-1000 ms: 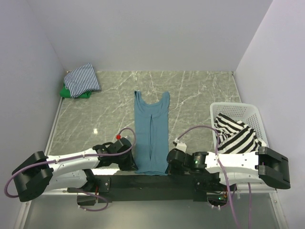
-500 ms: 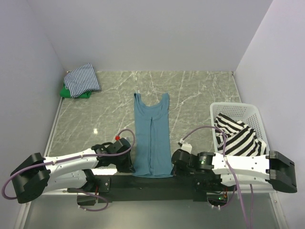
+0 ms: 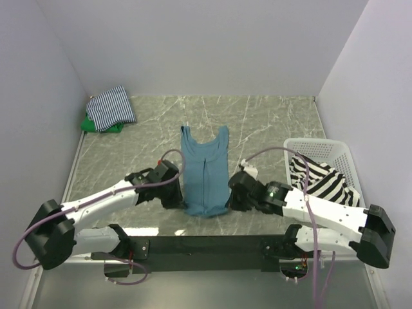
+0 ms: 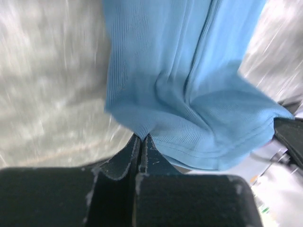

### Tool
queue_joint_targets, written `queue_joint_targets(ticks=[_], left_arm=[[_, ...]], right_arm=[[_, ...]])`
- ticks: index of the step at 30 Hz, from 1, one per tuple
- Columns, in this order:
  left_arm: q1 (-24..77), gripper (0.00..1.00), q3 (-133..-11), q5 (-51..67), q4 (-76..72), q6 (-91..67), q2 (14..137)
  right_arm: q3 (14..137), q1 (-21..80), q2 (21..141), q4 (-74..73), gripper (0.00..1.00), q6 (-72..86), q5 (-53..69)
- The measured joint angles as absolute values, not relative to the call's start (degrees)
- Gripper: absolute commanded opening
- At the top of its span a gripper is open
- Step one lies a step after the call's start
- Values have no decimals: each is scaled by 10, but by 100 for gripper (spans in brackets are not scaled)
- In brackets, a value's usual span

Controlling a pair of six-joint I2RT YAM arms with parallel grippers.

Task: Fold and stack the tank tops
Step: Fold the tank top

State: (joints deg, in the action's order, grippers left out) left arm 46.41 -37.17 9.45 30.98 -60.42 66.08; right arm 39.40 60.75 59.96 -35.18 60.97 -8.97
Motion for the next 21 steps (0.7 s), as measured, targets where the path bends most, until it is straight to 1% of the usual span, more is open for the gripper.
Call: queue_joint_targets(ticks=[5, 11, 17, 21], left_arm=[[396, 1, -450, 106, 305, -562, 738], [321, 1, -533, 124, 283, -526, 832], [260, 1, -604, 147, 257, -508, 953], [240, 1, -647, 159, 245, -503, 1007]], right_arm=[[458, 518, 668, -340, 0, 538, -83], [543, 431, 789, -310, 0, 461, -58], [641, 362, 890, -290, 0, 411, -33], [701, 337, 946, -284, 0, 389, -22]])
